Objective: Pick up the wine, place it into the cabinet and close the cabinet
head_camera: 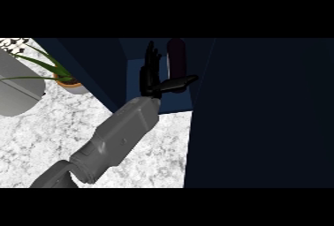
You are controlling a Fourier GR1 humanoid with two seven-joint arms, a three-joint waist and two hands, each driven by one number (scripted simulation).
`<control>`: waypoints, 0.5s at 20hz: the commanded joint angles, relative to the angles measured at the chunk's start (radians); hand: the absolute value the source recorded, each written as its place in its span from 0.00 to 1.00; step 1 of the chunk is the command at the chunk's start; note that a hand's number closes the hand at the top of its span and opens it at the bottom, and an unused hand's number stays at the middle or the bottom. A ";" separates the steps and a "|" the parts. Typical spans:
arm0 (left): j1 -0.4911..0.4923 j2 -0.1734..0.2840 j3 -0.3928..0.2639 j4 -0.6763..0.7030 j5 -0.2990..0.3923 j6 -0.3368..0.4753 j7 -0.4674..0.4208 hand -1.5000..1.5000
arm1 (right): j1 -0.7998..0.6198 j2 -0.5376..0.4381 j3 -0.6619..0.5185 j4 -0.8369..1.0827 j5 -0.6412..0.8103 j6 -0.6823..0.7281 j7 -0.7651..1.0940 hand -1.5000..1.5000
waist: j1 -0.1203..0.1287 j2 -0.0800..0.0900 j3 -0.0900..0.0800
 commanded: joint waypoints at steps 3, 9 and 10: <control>0.013 0.000 -0.013 0.001 0.021 -0.012 -0.076 0.00 | -0.018 -0.009 -0.021 0.006 -0.020 0.005 0.004 0.00 | 0.002 0.004 0.000; 0.031 0.000 -0.045 -0.089 0.056 0.007 -0.120 0.00 | 0.035 0.000 0.028 -0.020 0.018 0.000 0.010 0.00 | 0.022 -0.008 0.000; 0.033 0.000 -0.041 -0.047 0.039 -0.061 -0.106 0.00 | 0.051 0.001 0.006 -0.041 -0.012 -0.003 0.011 0.00 | 0.042 -0.011 0.000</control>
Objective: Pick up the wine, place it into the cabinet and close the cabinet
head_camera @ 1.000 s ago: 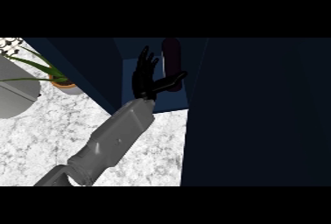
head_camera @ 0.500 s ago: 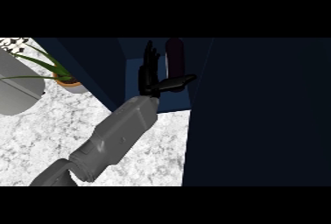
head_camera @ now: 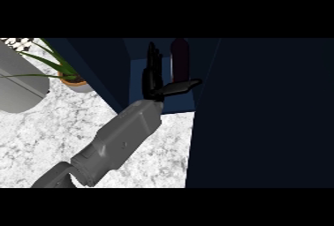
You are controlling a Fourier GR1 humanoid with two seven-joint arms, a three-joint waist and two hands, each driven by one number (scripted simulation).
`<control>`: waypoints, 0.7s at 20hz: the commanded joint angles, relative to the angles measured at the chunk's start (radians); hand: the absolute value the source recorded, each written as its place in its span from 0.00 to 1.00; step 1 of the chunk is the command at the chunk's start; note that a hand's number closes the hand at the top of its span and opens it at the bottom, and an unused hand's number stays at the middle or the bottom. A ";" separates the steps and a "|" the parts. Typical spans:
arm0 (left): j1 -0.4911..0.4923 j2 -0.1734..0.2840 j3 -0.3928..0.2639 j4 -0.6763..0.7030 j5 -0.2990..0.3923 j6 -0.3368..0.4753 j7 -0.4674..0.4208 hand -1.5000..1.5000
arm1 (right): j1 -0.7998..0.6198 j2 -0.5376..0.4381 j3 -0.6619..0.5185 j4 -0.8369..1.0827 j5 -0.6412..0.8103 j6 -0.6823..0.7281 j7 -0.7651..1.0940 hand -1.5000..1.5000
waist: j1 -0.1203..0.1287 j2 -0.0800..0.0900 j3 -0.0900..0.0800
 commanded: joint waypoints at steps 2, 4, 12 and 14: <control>0.020 0.000 -0.029 -0.046 0.033 -0.011 -0.015 0.00 | -0.012 0.008 0.034 -0.005 0.040 -0.017 0.021 0.00 | 0.015 -0.004 0.000; 0.062 0.000 -0.048 -0.068 0.038 -0.035 -0.047 0.00 | -0.025 0.001 0.021 -0.059 0.017 -0.043 0.102 0.00 | 0.022 -0.007 -0.001; 0.065 0.000 -0.112 -0.124 0.038 -0.011 -0.067 0.00 | 0.053 -0.029 -0.026 -0.080 -0.009 -0.002 0.048 0.00 | 0.046 -0.013 0.001; 0.111 0.000 -0.135 -0.153 0.036 -0.003 -0.094 0.00 | -0.034 -0.051 -0.106 -0.044 -0.079 -0.014 0.097 0.00 | 0.053 -0.013 0.000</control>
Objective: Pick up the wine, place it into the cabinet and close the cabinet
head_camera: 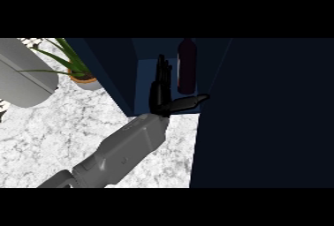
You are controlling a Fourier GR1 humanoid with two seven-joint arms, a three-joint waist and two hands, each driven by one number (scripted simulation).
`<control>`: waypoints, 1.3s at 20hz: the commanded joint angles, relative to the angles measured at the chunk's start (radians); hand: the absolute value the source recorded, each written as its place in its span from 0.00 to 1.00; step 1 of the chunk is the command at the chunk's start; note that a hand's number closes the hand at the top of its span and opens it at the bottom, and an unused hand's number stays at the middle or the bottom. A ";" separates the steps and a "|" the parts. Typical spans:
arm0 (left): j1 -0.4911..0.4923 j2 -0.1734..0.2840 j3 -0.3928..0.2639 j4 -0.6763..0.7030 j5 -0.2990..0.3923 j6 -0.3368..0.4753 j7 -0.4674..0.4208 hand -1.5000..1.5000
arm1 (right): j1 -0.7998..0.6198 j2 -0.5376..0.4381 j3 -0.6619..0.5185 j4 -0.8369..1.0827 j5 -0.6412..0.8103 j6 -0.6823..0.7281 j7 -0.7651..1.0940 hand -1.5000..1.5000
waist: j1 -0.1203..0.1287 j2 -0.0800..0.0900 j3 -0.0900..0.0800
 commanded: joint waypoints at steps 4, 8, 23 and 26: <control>0.056 -0.003 -0.031 -0.086 -0.041 0.060 -0.045 0.00 | 0.041 0.006 0.029 -0.038 0.033 -0.012 0.014 0.00 | 0.027 -0.007 0.000; 0.110 -0.003 0.008 -0.146 -0.111 0.058 -0.058 0.00 | 0.008 0.019 0.035 -0.019 0.053 -0.037 0.023 0.00 | 0.044 -0.010 0.000; 0.320 0.193 0.031 -0.518 -0.400 0.011 0.106 0.00 | 0.011 -0.020 -0.058 0.006 0.008 -0.015 -0.003 0.00 | 0.056 -0.012 0.001; 0.425 0.275 0.023 -0.618 -0.445 -0.022 0.088 0.00 | -0.056 -0.021 -0.052 0.033 0.062 -0.038 0.002 0.00 | 0.061 -0.012 0.000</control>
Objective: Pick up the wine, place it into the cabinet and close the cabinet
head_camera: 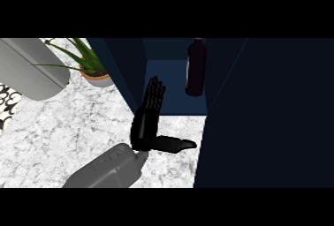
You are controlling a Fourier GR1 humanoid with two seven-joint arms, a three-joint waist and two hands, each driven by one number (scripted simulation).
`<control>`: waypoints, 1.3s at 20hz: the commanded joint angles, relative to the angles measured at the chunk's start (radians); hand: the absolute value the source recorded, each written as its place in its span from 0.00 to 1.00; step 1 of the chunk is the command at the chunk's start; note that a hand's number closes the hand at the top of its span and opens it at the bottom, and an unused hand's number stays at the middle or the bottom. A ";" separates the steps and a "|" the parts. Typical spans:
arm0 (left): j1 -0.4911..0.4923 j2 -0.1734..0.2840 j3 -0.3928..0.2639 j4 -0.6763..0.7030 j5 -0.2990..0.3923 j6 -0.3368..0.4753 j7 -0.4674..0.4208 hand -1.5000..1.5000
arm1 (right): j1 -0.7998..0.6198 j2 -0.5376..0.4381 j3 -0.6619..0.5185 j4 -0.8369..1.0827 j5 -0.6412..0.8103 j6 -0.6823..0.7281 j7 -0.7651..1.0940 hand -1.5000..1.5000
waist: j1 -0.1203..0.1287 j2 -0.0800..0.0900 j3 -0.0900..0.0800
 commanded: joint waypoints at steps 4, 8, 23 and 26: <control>0.170 0.169 -0.019 -0.258 -0.108 -0.052 0.054 0.00 | 0.035 -0.007 -0.003 -0.001 -0.045 0.041 -0.039 0.00 | 0.000 0.001 0.000; 0.206 0.277 -0.016 -0.473 -0.123 -0.006 0.121 0.00 | 0.019 -0.097 -0.029 -0.080 -0.133 0.108 0.066 1.00 | 0.004 -0.003 0.000; 0.551 0.653 0.167 -0.770 -0.074 -0.249 0.098 1.00 | 0.102 -0.041 0.298 -0.171 -0.166 0.180 0.139 1.00 | 0.010 -0.003 -0.001; 0.612 0.756 0.244 -0.839 -0.031 -0.268 0.110 0.00 | 0.083 0.014 0.463 -0.177 -0.051 0.133 0.183 1.00 | 0.015 -0.007 -0.002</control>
